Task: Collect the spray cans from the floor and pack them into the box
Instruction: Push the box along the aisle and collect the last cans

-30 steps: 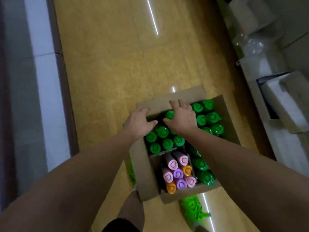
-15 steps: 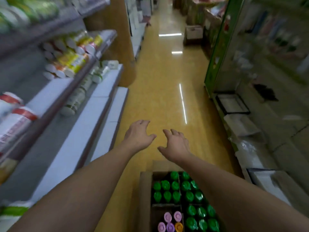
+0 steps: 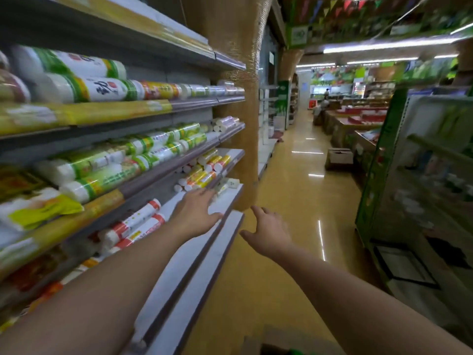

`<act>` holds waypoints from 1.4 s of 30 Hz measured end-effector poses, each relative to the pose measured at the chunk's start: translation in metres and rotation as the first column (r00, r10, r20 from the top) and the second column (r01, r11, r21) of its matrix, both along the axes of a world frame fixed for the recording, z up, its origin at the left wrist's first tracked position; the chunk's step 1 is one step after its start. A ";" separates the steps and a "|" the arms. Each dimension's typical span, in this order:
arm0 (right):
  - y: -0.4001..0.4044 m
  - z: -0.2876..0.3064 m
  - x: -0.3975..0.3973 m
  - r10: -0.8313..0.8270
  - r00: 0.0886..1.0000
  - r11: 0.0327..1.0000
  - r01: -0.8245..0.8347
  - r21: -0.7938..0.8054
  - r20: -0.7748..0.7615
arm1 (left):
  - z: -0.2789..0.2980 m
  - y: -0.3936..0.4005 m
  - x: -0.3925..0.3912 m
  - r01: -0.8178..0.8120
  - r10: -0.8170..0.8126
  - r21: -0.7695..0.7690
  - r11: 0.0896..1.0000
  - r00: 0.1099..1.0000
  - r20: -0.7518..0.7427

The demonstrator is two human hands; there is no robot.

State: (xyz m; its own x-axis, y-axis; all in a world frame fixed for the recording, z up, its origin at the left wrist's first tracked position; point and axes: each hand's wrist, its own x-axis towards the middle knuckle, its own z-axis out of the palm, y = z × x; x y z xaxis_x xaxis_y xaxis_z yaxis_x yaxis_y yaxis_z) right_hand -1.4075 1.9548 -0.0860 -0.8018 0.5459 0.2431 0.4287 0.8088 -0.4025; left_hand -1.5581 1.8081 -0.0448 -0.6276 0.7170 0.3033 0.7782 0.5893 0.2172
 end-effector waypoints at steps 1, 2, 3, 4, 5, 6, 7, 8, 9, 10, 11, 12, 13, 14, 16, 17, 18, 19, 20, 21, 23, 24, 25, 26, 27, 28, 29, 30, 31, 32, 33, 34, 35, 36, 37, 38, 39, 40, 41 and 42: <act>-0.010 0.008 0.000 0.039 0.999 0.999 -0.039 0.013 -0.013 | 0.006 -0.015 0.006 -0.024 0.024 0.001 1.000 1.000 -0.012; -0.021 0.015 0.000 0.080 0.997 0.997 -0.079 0.025 -0.024 | 0.011 -0.031 0.015 -0.051 0.051 -0.007 0.999 0.998 -0.030; -0.031 0.021 0.000 0.121 0.992 0.992 -0.120 0.040 -0.035 | 0.015 -0.047 0.023 -0.086 0.085 -0.017 0.996 0.995 -0.059; -0.043 0.028 -0.001 0.165 0.985 0.985 -0.163 0.056 -0.045 | 0.020 -0.063 0.034 -0.128 0.126 -0.019 0.992 0.988 -0.090; -0.055 0.034 -0.001 0.216 0.975 0.975 -0.212 0.074 -0.057 | 0.026 -0.080 0.045 -0.174 0.172 -0.014 0.985 0.979 -0.108; -0.067 0.040 0.000 0.271 0.960 0.960 -0.264 0.089 -0.069 | 0.030 -0.097 0.057 -0.223 0.221 -0.011 0.975 0.968 -0.118; -0.081 0.044 0.002 0.330 0.941 0.942 -0.322 0.100 -0.080 | 0.033 -0.115 0.070 -0.273 0.270 -0.007 0.962 0.954 -0.129; -0.095 0.048 0.006 0.387 0.918 0.920 -0.378 0.109 -0.086 | 0.034 -0.132 0.082 -0.323 0.320 -0.001 0.946 0.938 -0.136; -0.109 0.049 0.010 0.442 0.893 0.895 -0.431 0.116 -0.088 | 0.034 -0.150 0.094 -0.370 0.368 0.009 0.929 0.919 -0.142; -0.124 0.051 0.015 0.492 0.866 0.868 -0.481 0.122 -0.089 | 0.033 -0.169 0.108 -0.416 0.415 0.023 0.909 0.899 -0.136; -0.140 0.051 0.020 0.538 0.838 0.841 -0.527 0.122 -0.088 | 0.031 -0.188 0.123 -0.463 0.463 0.033 0.886 0.877 -0.127; -0.156 0.051 0.027 0.584 0.807 0.811 -0.573 0.122 -0.089 | 0.030 -0.206 0.142 -0.507 0.507 0.034 0.861 0.853 -0.124; -0.174 0.050 0.033 0.629 0.772 0.777 -0.617 0.125 -0.091 | 0.027 -0.225 0.160 -0.551 0.549 0.023 0.834 0.827 -0.122; -0.193 0.048 0.041 0.673 0.734 0.739 -0.661 0.130 -0.091 | 0.025 -0.244 0.179 -0.592 0.589 0.014 0.806 0.799 -0.122; -0.234 0.042 0.057 0.755 0.652 0.654 -0.743 0.144 -0.068 | 0.019 -0.281 0.221 -0.672 0.671 0.017 0.740 0.735 -0.097; -0.255 0.037 0.066 0.788 0.614 0.614 -0.776 0.144 -0.055 | 0.016 -0.299 0.241 -0.710 0.708 0.021 0.704 0.701 -0.085; -0.278 0.033 0.075 0.816 0.576 0.576 -0.805 0.142 -0.046 | 0.011 -0.318 0.261 -0.744 0.743 0.016 0.668 0.665 -0.072; -0.299 0.028 0.085 0.843 0.536 0.536 -0.833 0.139 -0.039 | 0.007 -0.337 0.282 -0.776 0.775 0.009 0.630 0.629 -0.060; -0.322 0.023 0.097 0.868 0.495 0.495 -0.858 0.136 -0.035 | 0.003 -0.356 0.302 -0.807 0.806 0.006 0.591 0.590 -0.050; -0.345 0.017 0.109 0.889 0.457 0.457 -0.880 0.127 -0.032 | -0.002 -0.377 0.322 -0.832 0.831 0.007 0.555 0.554 -0.040; -0.391 0.006 0.137 0.920 0.392 0.392 -0.913 0.116 -0.024 | -0.013 -0.418 0.363 -0.871 0.871 0.032 0.491 0.490 -0.029; -0.414 0.000 0.152 0.931 0.364 0.363 -0.925 0.113 -0.013 | -0.020 -0.440 0.384 -0.888 0.889 0.044 0.458 0.457 -0.012; -0.438 -0.006 0.167 0.942 0.336 0.334 -0.937 0.106 -0.003 | -0.027 -0.463 0.404 -0.903 0.904 0.050 0.426 0.427 0.009; -0.462 -0.013 0.181 0.951 0.308 0.307 -0.947 0.092 0.005 | -0.034 -0.485 0.425 -0.915 0.916 0.051 0.399 0.401 0.025; -0.486 -0.020 0.196 0.960 0.281 0.279 -0.957 0.080 0.011 | -0.042 -0.508 0.446 -0.926 0.926 0.058 0.374 0.376 0.035; -0.510 -0.027 0.212 0.966 0.257 0.255 -0.964 0.068 0.018 | -0.049 -0.531 0.467 -0.936 0.936 0.067 0.346 0.349 0.050; -0.534 -0.035 0.227 0.972 0.235 0.233 -0.971 0.049 0.021 | -0.056 -0.554 0.488 -0.944 0.943 0.075 0.320 0.325 0.065; -0.558 -0.044 0.243 0.976 0.215 0.214 -0.976 0.024 0.027 | -0.063 -0.578 0.508 -0.953 0.950 0.076 0.294 0.300 0.084; -0.582 -0.053 0.259 0.980 0.198 0.198 -0.980 0.007 0.035 | -0.070 -0.600 0.527 -0.960 0.956 0.071 0.270 0.276 0.097; -0.604 -0.062 0.274 0.982 0.180 0.180 -0.984 0.002 0.048 | -0.076 -0.622 0.545 -0.968 0.963 0.065 0.242 0.248 0.107; -0.626 -0.072 0.288 0.985 0.162 0.163 -0.987 -0.007 0.065 | -0.083 -0.642 0.562 -0.976 0.970 0.056 0.212 0.217 0.113; -0.646 -0.080 0.303 0.985 0.148 0.152 -0.988 -0.032 0.083 | -0.091 -0.662 0.578 -0.984 0.976 0.037 0.175 0.179 0.125; -0.666 -0.089 0.316 0.987 0.132 0.138 -0.988 -0.065 0.096 | -0.098 -0.681 0.594 -0.990 0.980 0.016 0.139 0.140 0.142; -0.684 -0.097 0.328 0.988 0.111 0.121 -0.988 -0.093 0.107 | -0.105 -0.699 0.609 -0.994 0.981 -0.001 0.106 0.105 0.161; -0.703 -0.103 0.339 0.990 0.089 0.102 -0.988 -0.117 0.110 | -0.113 -0.717 0.621 -0.997 0.982 -0.008 0.081 0.078 0.173; -0.721 -0.108 0.349 0.991 0.072 0.087 -0.987 -0.135 0.113 | -0.120 -0.735 0.633 -0.998 0.981 -0.014 0.060 0.056 0.184; -0.739 -0.115 0.357 0.992 0.055 0.071 -0.987 -0.144 0.112 | -0.127 -0.752 0.644 -0.999 0.980 -0.018 0.042 0.038 0.195; -0.756 -0.120 0.363 0.991 0.034 0.053 -0.988 -0.145 0.129 | -0.134 -0.768 0.653 -0.999 0.977 -0.022 0.025 0.020 0.211; -0.772 -0.127 0.370 0.988 0.011 0.033 -0.989 -0.144 0.154 | -0.143 -0.783 0.663 -0.999 0.974 -0.029 0.013 0.006 0.228; -0.787 -0.135 0.375 0.983 -0.010 0.017 -0.989 -0.147 0.185 | -0.153 -0.796 0.672 -0.999 0.968 -0.043 0.004 -0.007 0.250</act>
State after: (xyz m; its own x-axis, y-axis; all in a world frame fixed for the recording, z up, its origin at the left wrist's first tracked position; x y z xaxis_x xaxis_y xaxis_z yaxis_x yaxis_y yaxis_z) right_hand -1.0322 1.1673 -0.2212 -0.5677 -0.8232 0.0080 -0.7447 0.5095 -0.4311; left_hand -0.8865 1.0118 -0.1977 -0.7249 -0.6807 0.1052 -0.6036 0.7014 0.3792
